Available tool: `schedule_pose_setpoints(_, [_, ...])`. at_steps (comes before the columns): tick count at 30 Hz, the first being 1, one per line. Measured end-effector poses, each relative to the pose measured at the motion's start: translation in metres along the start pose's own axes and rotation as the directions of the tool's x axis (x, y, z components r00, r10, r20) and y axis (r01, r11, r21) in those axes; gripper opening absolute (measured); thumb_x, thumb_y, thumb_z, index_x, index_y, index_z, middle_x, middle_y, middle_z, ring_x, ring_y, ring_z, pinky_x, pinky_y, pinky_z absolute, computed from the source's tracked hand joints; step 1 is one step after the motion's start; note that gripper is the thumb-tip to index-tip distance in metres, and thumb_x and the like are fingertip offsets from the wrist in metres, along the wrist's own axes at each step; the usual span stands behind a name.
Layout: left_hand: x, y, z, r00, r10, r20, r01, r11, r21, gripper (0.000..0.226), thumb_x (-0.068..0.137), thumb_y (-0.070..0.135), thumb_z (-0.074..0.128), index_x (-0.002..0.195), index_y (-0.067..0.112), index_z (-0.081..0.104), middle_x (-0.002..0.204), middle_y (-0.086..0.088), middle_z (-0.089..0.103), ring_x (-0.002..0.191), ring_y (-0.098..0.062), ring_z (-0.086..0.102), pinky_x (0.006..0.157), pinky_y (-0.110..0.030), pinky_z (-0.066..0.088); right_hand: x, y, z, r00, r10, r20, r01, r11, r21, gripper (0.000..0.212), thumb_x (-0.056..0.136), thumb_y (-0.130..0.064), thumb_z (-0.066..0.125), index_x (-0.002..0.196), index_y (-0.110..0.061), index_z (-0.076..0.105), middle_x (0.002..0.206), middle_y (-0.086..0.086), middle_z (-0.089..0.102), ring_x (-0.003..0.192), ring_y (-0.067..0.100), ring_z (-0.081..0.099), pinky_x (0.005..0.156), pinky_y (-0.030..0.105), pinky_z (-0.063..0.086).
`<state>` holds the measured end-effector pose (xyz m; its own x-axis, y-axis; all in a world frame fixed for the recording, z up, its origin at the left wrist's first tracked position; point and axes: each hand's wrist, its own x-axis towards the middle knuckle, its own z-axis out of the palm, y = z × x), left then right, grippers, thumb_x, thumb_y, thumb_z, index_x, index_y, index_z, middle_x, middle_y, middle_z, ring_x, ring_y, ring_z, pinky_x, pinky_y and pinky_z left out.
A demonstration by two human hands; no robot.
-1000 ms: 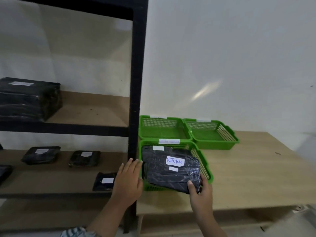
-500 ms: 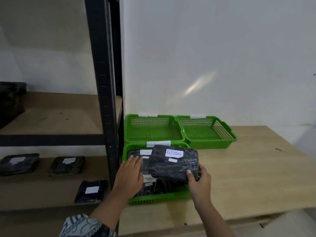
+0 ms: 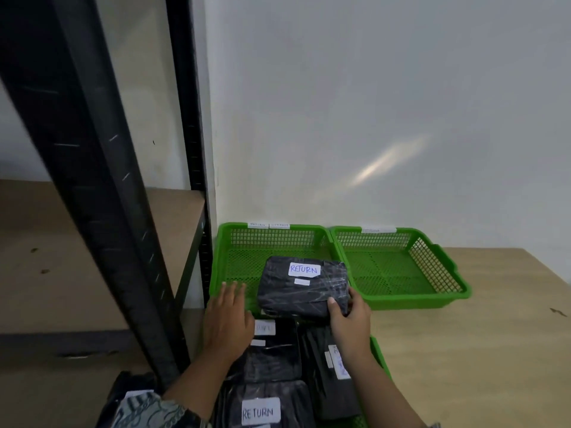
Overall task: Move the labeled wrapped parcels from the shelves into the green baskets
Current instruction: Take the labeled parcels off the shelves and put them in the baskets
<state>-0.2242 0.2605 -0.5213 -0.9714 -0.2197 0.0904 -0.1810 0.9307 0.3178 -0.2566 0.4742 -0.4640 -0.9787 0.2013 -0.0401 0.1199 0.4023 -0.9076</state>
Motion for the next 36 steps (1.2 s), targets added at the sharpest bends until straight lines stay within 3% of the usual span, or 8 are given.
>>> schedule_pose_setpoints(5, [0.024, -0.008, 0.004, 0.991, -0.133, -0.029, 0.133, 0.991, -0.009, 0.056, 0.070, 0.023, 0.042, 0.115, -0.007, 0.059, 0.115, -0.027, 0.061, 0.106, -0.045, 0.058, 0.080, -0.056, 0.051, 0.049, -0.009, 0.034, 0.994, 0.000, 0.106, 0.006, 0.998, -0.060, 0.055, 0.091, -0.021, 0.061, 0.140, -0.007, 0.039, 0.135, 0.017, 0.038, 0.120, 0.031, 0.047, 0.102, 0.036, 0.038])
schedule_pose_setpoints(9, [0.032, -0.018, 0.015, 0.968, -0.251, -0.018, 0.251, 0.968, -0.025, 0.061, 0.072, 0.023, 0.054, 0.125, -0.007, 0.050, 0.127, -0.026, 0.053, 0.115, -0.043, 0.051, 0.087, -0.056, 0.047, 0.086, -0.009, 0.064, 0.979, 0.059, 0.197, -0.031, 0.989, -0.143, 0.055, 0.092, -0.022, 0.058, 0.140, -0.006, 0.037, 0.137, 0.020, 0.034, 0.117, 0.036, 0.049, 0.098, 0.035, 0.039])
schedule_pose_setpoints(12, [0.033, -0.020, 0.018, 0.958, -0.287, -0.010, 0.287, 0.958, -0.010, 0.063, 0.078, 0.030, 0.041, 0.125, -0.010, 0.051, 0.128, -0.028, 0.052, 0.114, -0.042, 0.054, 0.087, -0.053, 0.048, 0.106, -0.004, 0.083, 0.956, 0.132, 0.263, -0.086, 0.980, -0.181, 0.055, 0.091, -0.022, 0.059, 0.139, -0.006, 0.037, 0.139, 0.021, 0.032, 0.115, 0.038, 0.050, 0.099, 0.038, 0.040])
schedule_pose_setpoints(16, [0.034, -0.023, 0.026, 0.964, -0.262, -0.049, 0.263, 0.964, 0.021, 0.063, 0.084, 0.033, 0.030, 0.130, -0.008, 0.046, 0.137, -0.026, 0.045, 0.125, -0.039, 0.045, 0.098, -0.049, 0.040, 0.129, 0.007, 0.106, 0.924, 0.221, 0.312, -0.159, 0.964, -0.213, 0.058, 0.089, -0.021, 0.063, 0.137, -0.002, 0.037, 0.138, 0.023, 0.037, 0.118, 0.039, 0.050, 0.102, 0.044, 0.043])
schedule_pose_setpoints(21, [0.033, -0.025, 0.030, 0.966, -0.247, -0.080, 0.252, 0.966, 0.061, 0.063, 0.088, 0.033, 0.028, 0.138, -0.004, 0.037, 0.143, -0.023, 0.038, 0.132, -0.036, 0.036, 0.106, -0.047, 0.035, 0.137, 0.011, 0.128, 0.862, 0.192, 0.469, -0.087, 0.968, -0.235, 0.110, 0.063, -0.028, 0.087, 0.146, -0.009, 0.017, 0.143, 0.022, 0.031, 0.129, 0.038, 0.039, 0.107, 0.045, 0.037])
schedule_pose_setpoints(24, [0.032, -0.026, 0.033, 0.964, -0.252, -0.083, 0.258, 0.964, 0.064, 0.063, 0.089, 0.034, 0.028, 0.141, -0.002, 0.032, 0.146, -0.022, 0.034, 0.135, -0.034, 0.031, 0.108, -0.046, 0.032, 0.141, 0.012, 0.139, 0.823, 0.182, 0.537, -0.001, 0.948, -0.319, 0.124, 0.059, -0.037, 0.088, 0.150, -0.017, 0.007, 0.146, 0.021, 0.023, 0.132, 0.039, 0.034, 0.107, 0.045, 0.035])
schedule_pose_setpoints(29, [0.033, -0.027, 0.034, 0.964, -0.255, -0.075, 0.259, 0.965, 0.051, 0.063, 0.090, 0.034, 0.029, 0.142, 0.000, 0.031, 0.146, -0.021, 0.034, 0.135, -0.033, 0.033, 0.107, -0.046, 0.030, 0.149, 0.007, 0.162, 0.857, 0.162, 0.489, 0.107, 0.872, -0.478, 0.124, 0.062, -0.063, 0.075, 0.151, -0.023, -0.002, 0.144, 0.022, 0.026, 0.132, 0.040, 0.034, 0.105, 0.047, 0.038])
schedule_pose_setpoints(36, [0.033, -0.026, 0.035, 0.967, -0.247, -0.065, 0.251, 0.966, 0.060, 0.066, 0.090, 0.039, 0.019, 0.148, 0.008, 0.014, 0.155, -0.014, 0.016, 0.142, -0.025, 0.013, 0.115, -0.039, 0.014, 0.155, -0.004, 0.189, 0.880, 0.174, 0.442, 0.106, 0.836, -0.538, 0.124, 0.065, -0.070, 0.068, 0.151, -0.021, -0.007, 0.138, 0.023, 0.033, 0.126, 0.039, 0.040, 0.101, 0.046, 0.042])
